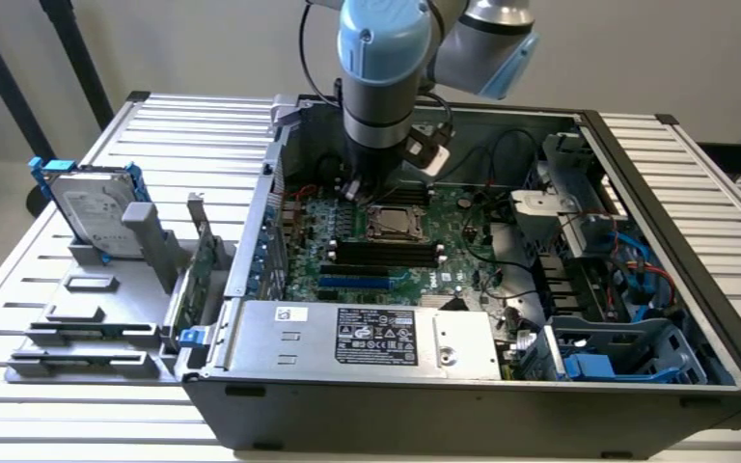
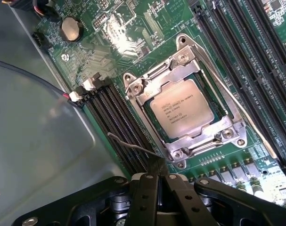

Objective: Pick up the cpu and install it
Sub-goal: 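Install the first cpu locking lever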

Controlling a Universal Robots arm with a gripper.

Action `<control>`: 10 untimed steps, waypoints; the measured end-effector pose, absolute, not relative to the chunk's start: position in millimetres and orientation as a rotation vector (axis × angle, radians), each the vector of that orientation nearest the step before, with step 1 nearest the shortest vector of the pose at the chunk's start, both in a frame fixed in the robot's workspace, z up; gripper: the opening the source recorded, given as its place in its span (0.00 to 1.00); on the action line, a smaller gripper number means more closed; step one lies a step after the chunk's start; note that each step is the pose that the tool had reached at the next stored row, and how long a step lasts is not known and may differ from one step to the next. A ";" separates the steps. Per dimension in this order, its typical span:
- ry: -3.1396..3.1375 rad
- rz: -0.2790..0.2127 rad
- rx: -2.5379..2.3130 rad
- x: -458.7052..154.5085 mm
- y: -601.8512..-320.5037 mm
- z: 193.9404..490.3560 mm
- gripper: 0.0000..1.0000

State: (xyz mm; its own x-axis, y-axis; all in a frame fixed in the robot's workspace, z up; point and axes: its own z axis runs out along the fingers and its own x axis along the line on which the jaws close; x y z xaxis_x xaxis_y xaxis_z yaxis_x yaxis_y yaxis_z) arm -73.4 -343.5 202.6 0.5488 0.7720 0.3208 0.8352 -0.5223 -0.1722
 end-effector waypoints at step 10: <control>-1.292 -0.301 -2.506 -68.4 -343.4 201.6 0.11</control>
State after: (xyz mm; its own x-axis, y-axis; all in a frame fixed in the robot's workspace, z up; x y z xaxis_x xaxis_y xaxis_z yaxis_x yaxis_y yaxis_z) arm -68.4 -343.4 201.6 0.5723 0.7549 0.3202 0.8187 -0.5479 -0.1717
